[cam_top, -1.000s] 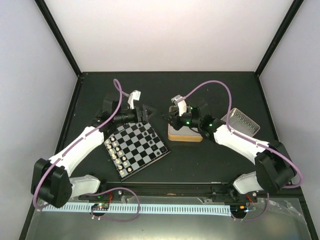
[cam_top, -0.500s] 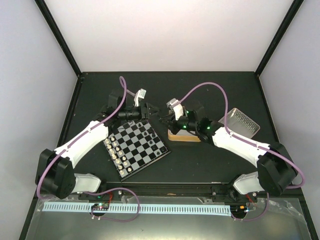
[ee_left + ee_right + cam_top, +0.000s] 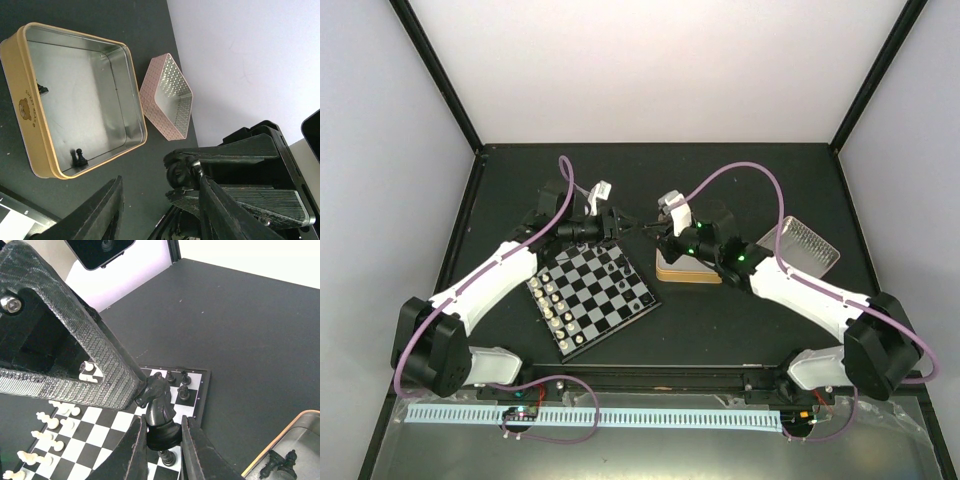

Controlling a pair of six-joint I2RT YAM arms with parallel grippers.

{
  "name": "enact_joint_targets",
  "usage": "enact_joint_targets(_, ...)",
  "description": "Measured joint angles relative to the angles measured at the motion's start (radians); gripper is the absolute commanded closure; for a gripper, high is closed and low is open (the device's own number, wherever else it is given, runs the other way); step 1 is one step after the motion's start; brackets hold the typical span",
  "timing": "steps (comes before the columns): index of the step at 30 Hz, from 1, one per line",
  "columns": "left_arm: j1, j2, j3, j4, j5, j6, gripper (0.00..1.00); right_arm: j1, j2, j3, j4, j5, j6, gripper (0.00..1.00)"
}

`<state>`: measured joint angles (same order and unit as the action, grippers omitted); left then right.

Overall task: Set up the chess pieces on the board
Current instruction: Place the chess piece on the chessboard.

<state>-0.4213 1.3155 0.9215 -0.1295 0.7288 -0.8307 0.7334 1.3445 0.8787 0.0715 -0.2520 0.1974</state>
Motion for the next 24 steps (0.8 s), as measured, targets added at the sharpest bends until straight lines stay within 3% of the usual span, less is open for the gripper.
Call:
enact_joint_targets(11,0.0,0.002,0.003,0.003,0.024,-0.012,0.52,0.021,-0.004,0.0,-0.003,0.011,-0.021,0.89)
enact_joint_targets(24,0.0,0.016,0.007,0.002,0.042,-0.014,0.91,0.042,0.011,0.007,-0.021,0.035,-0.047,0.86)
